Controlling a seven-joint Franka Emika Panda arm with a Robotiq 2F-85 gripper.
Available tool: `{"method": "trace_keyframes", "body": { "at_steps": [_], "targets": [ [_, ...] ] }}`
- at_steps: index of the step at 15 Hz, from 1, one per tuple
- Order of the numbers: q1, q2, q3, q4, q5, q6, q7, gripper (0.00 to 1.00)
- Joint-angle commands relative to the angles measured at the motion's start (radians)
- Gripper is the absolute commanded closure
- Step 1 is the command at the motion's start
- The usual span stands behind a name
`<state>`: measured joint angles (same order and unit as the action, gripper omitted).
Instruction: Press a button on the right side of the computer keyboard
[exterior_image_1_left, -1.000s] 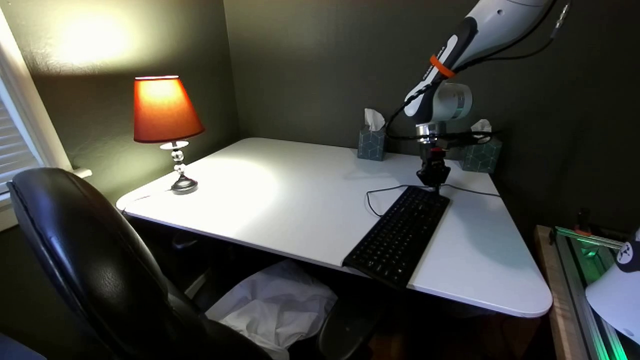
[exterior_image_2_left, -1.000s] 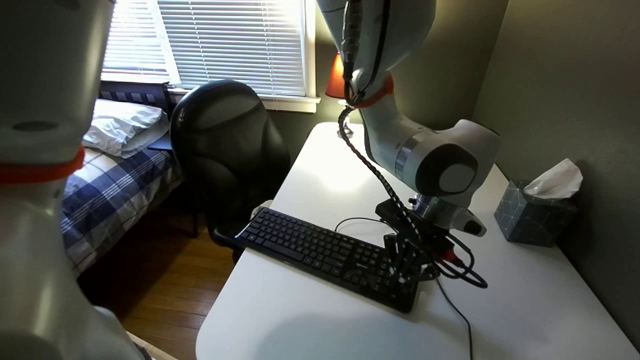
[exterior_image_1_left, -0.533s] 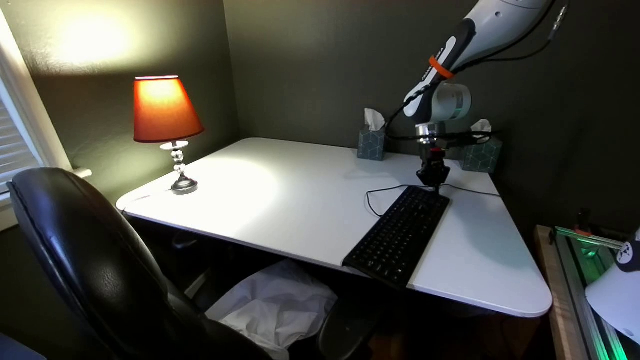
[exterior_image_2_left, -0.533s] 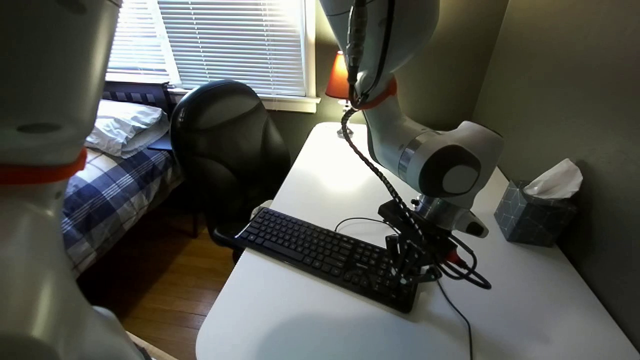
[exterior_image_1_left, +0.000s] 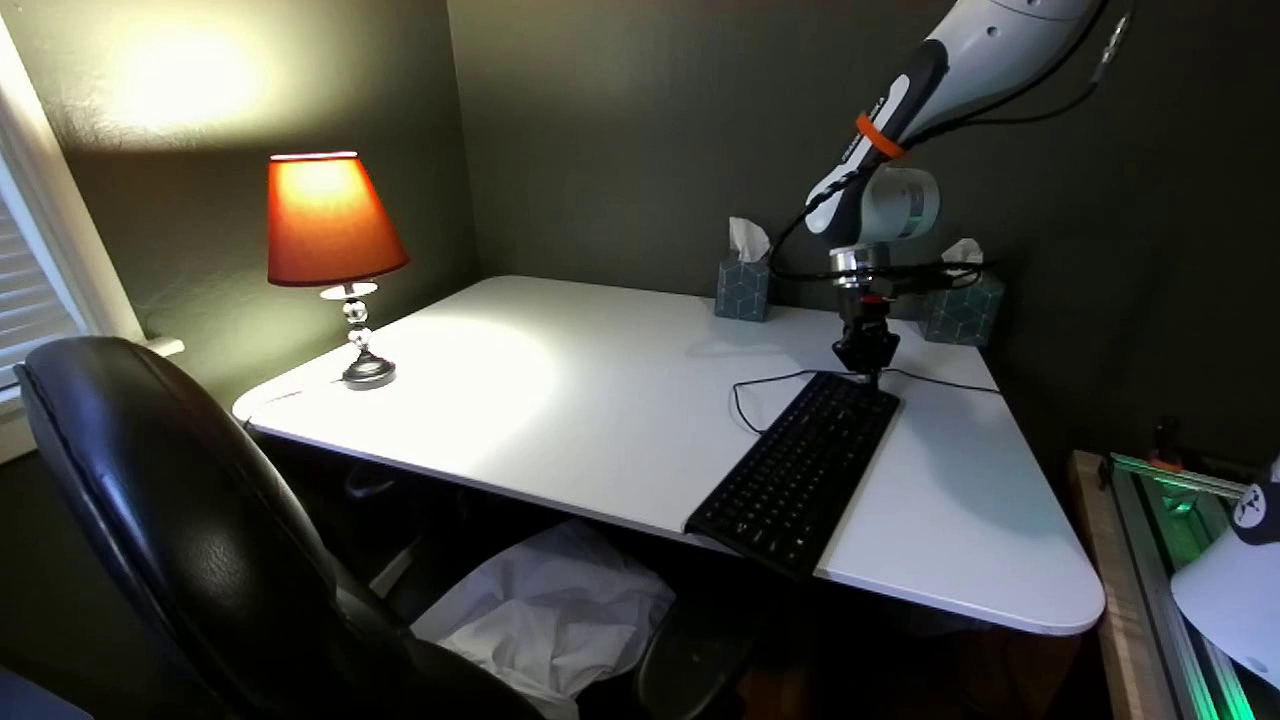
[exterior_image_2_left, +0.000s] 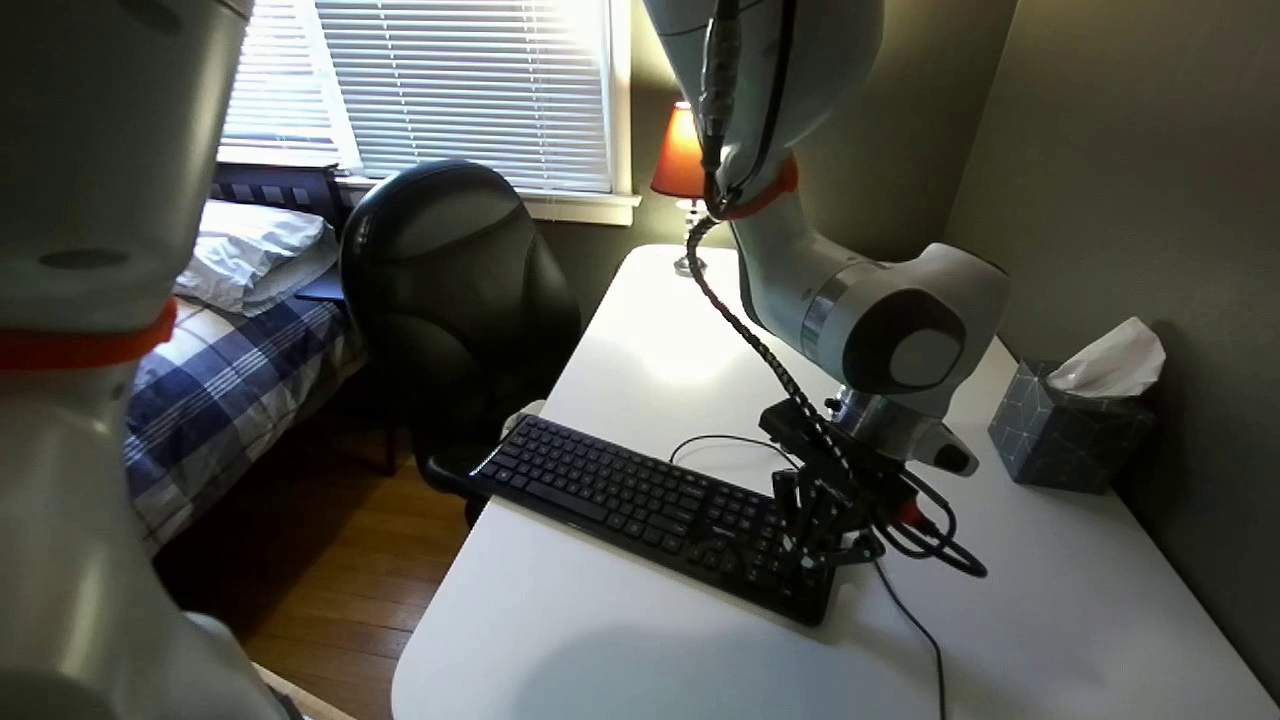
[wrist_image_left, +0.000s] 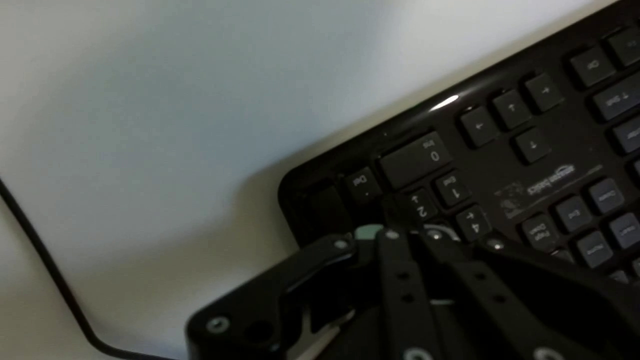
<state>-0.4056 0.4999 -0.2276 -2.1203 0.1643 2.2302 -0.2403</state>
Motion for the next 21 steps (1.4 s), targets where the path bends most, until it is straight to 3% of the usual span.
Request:
{"method": "trace_keyframes", "body": {
  "at_steps": [1,13,14,15,21],
  "targets": [
    [-0.018,0.007,0.012,0.013,0.005,-0.024,-0.023,1.00],
    [-0.015,-0.132,0.001,-0.091,-0.006,0.010,-0.086,1.00],
    [-0.015,-0.152,0.001,-0.108,-0.003,0.018,-0.095,0.74],
    [-0.013,-0.169,-0.001,-0.120,-0.003,0.024,-0.100,0.73],
    [0.009,-0.277,-0.007,-0.198,-0.006,0.055,-0.117,0.31]
  ]
}}
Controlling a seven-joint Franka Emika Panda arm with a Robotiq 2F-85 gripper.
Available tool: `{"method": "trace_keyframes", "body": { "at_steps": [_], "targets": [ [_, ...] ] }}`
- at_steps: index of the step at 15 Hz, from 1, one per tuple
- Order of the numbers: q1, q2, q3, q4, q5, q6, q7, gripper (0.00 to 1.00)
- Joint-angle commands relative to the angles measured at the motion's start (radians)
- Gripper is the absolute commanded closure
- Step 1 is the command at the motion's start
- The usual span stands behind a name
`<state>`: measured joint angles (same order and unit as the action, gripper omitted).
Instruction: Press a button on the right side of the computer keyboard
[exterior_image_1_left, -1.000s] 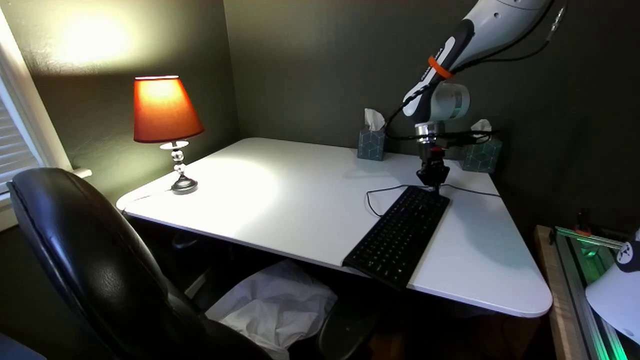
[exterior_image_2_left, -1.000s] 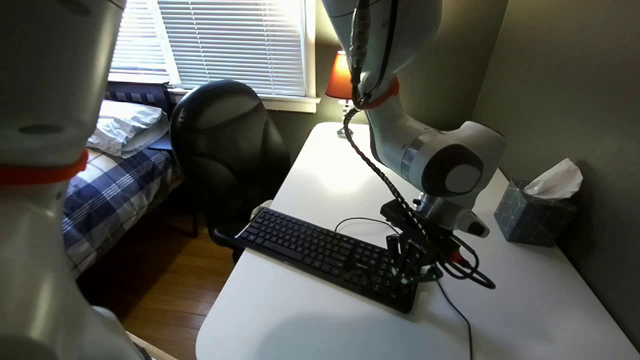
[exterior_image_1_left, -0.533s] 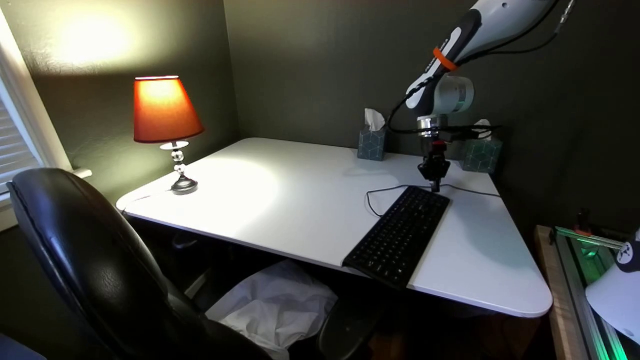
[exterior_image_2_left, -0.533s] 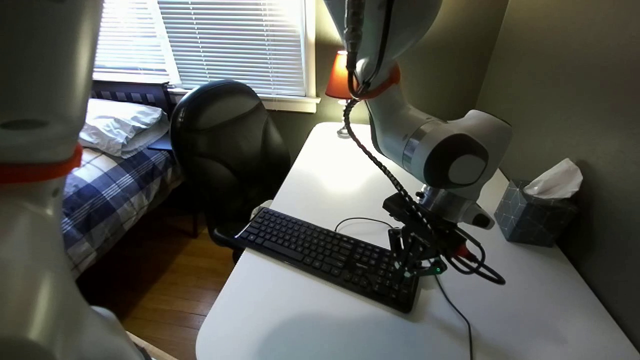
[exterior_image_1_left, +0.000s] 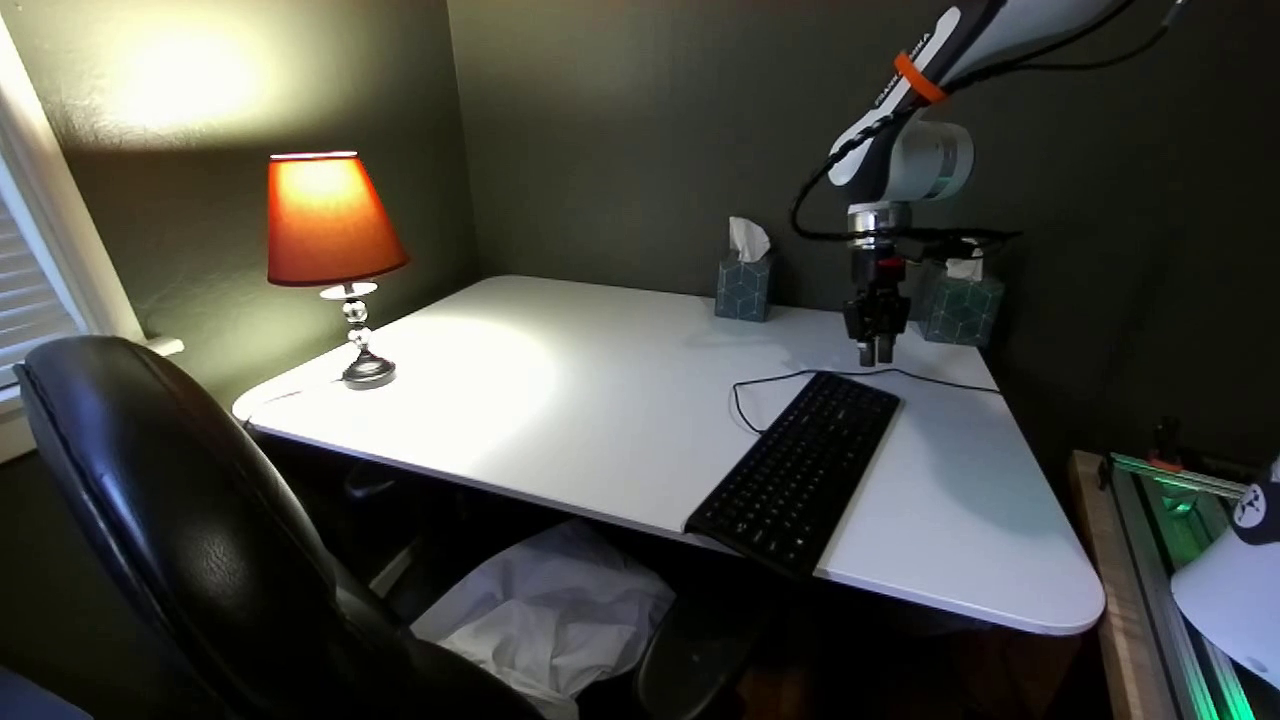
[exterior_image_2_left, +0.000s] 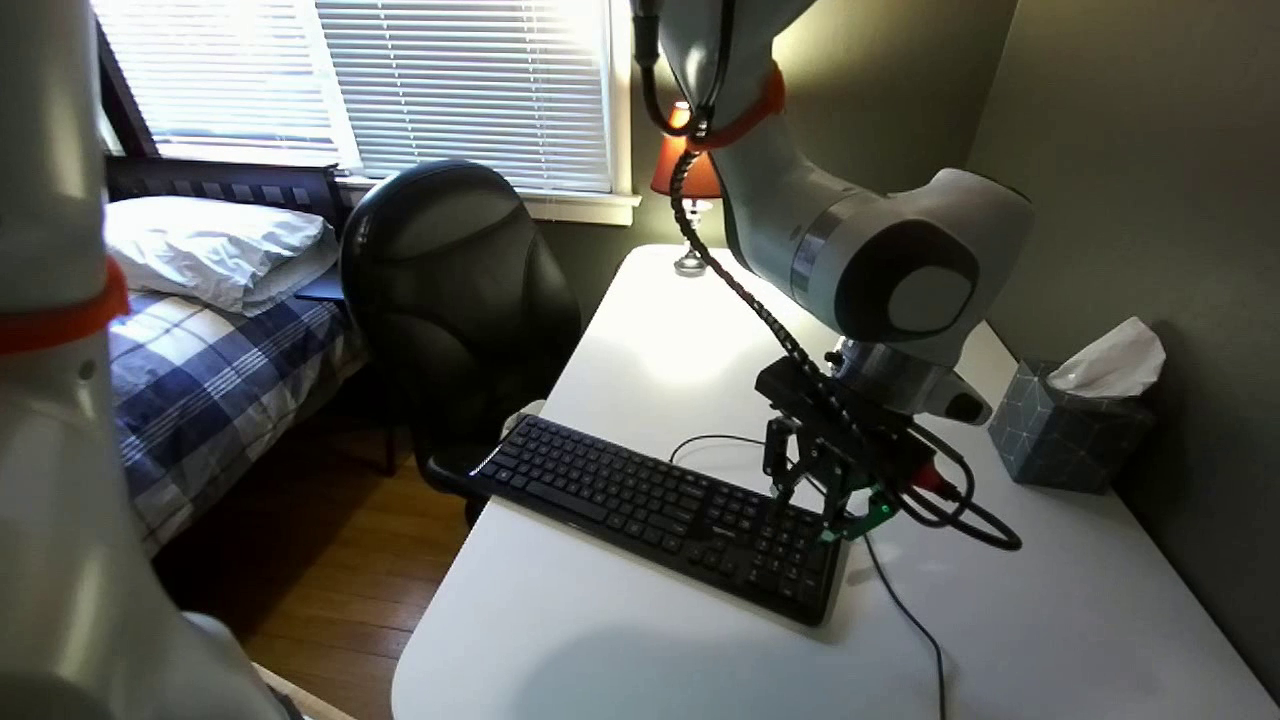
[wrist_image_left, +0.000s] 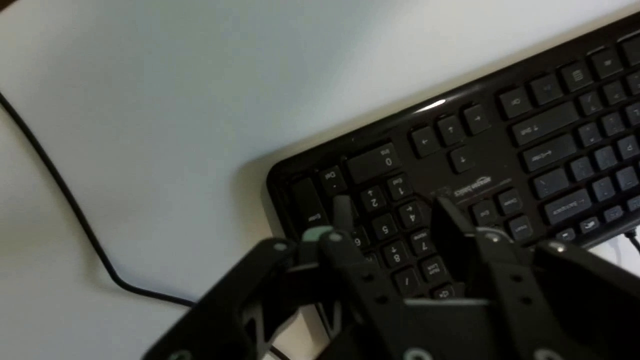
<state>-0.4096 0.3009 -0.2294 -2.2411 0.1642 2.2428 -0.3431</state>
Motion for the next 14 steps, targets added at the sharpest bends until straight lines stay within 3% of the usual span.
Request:
{"method": "trace_keyframes", "body": {
  "at_steps": [1,4,14],
  "targets": [
    [0.017,-0.096,-0.005,-0.091,-0.006,0.053,-0.016,0.22],
    [0.034,-0.154,-0.011,-0.139,-0.021,0.094,-0.005,0.00],
    [0.067,-0.329,-0.036,-0.280,-0.098,0.232,0.044,0.00]
  ]
}}
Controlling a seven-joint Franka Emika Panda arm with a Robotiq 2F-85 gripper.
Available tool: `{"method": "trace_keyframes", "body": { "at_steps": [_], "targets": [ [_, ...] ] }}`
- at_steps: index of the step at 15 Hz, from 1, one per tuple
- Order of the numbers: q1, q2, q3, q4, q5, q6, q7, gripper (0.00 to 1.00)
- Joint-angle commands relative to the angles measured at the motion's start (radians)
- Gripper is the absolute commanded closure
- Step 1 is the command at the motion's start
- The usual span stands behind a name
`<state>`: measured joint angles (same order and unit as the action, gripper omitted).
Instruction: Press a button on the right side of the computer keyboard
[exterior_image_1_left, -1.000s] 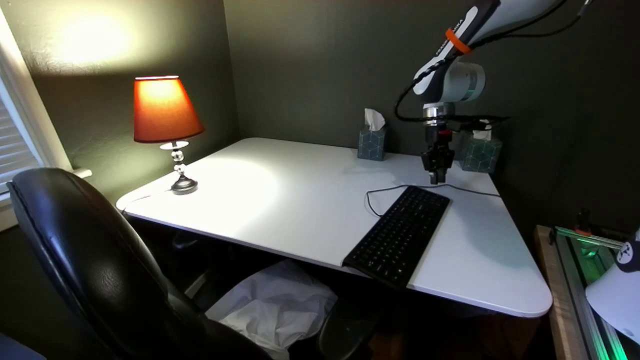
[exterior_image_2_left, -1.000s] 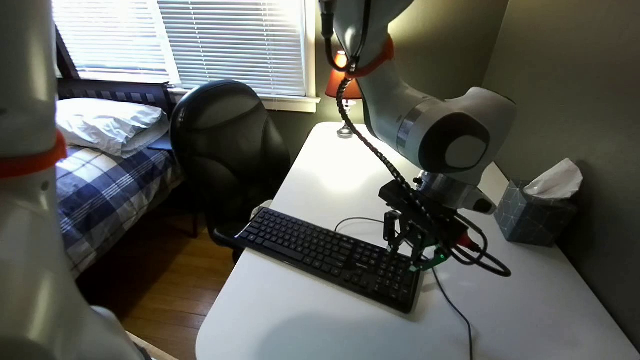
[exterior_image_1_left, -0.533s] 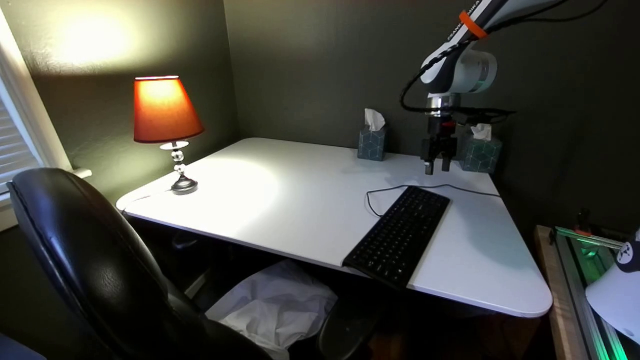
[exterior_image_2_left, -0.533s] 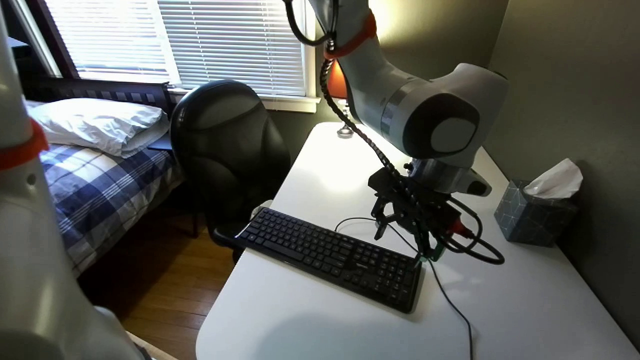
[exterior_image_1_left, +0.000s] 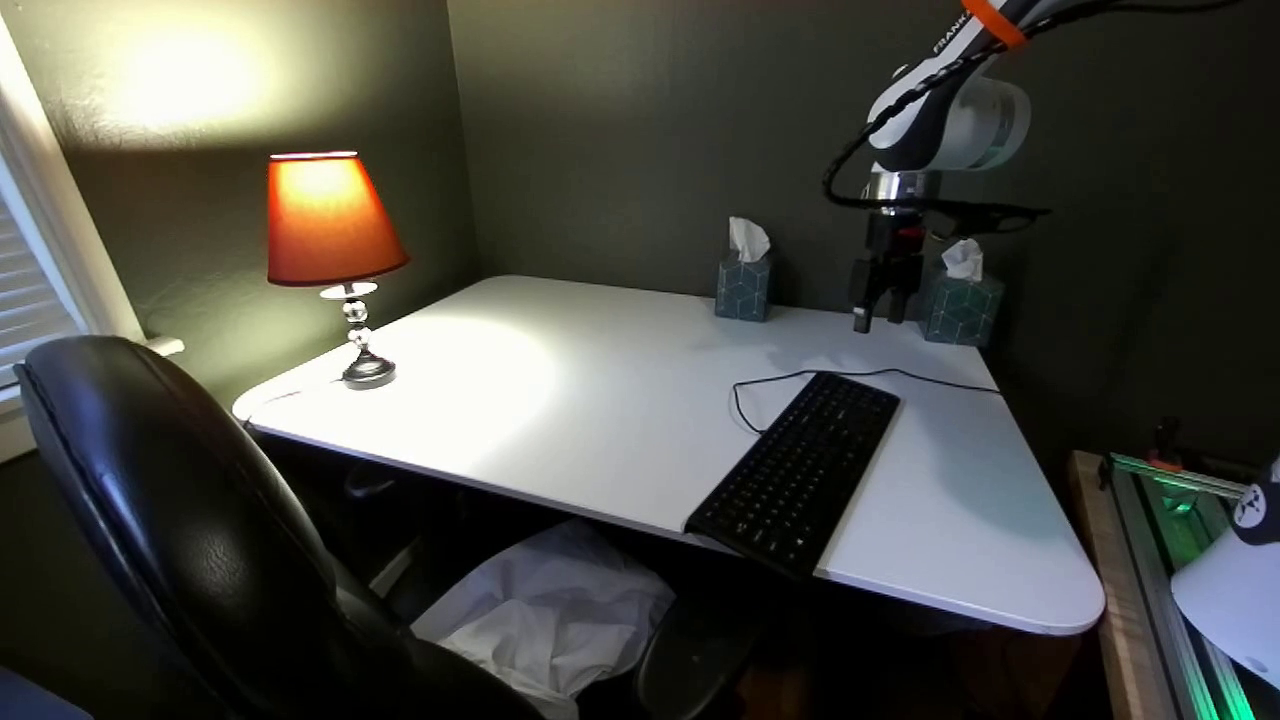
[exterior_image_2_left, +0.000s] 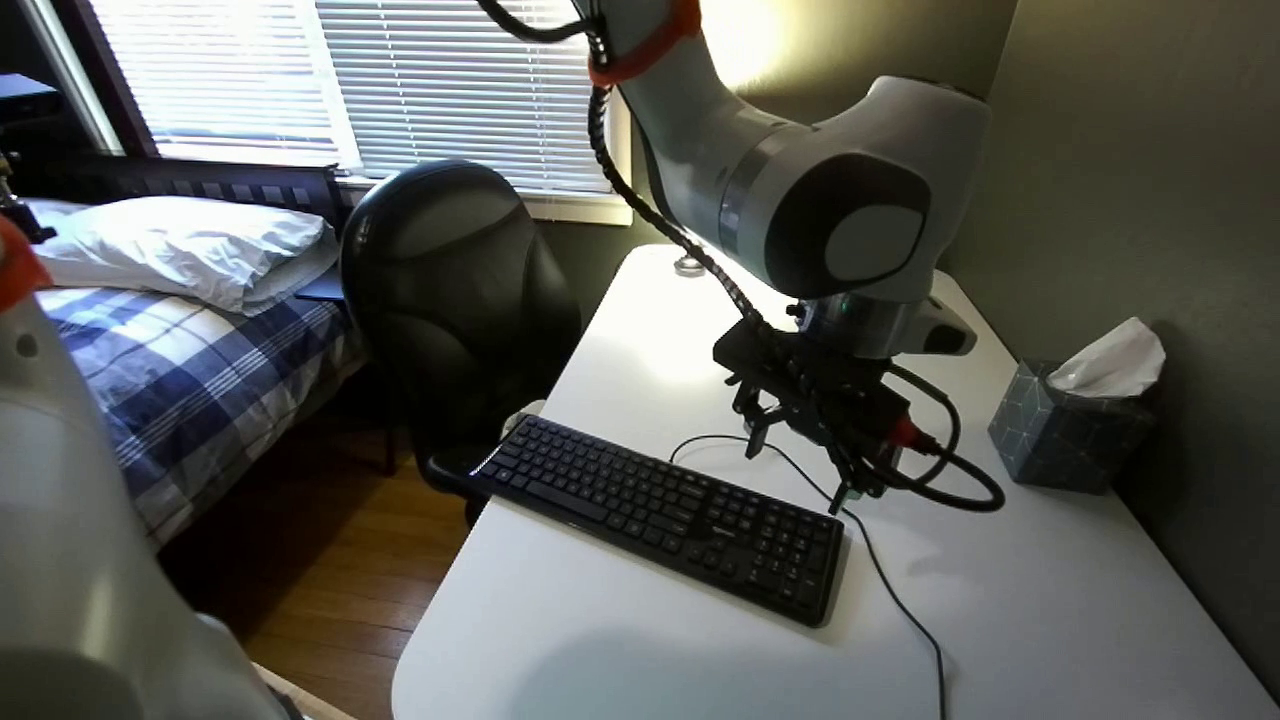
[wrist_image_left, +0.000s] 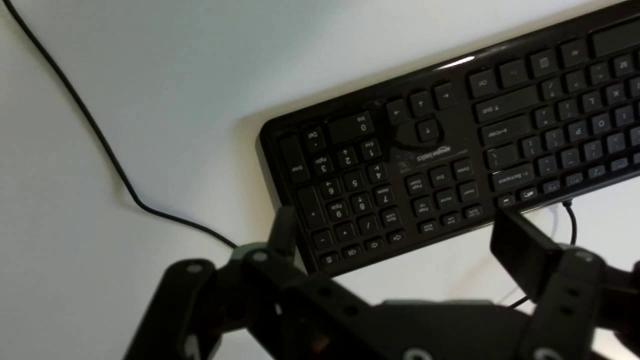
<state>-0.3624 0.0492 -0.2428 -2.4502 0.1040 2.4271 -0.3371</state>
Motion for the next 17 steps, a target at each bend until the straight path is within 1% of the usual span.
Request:
{"method": "trace_keyframes", "body": {
  "at_steps": [1,8,9,17],
  "targets": [
    [0.020,-0.094,-0.027,-0.082,-0.045,0.057,0.043,0.00],
    [0.014,-0.188,-0.050,-0.129,-0.132,0.089,0.121,0.00],
    [0.024,-0.135,-0.052,-0.080,-0.101,0.062,0.088,0.00],
    [0.027,-0.136,-0.055,-0.077,-0.102,0.062,0.089,0.00]
  ]
}}
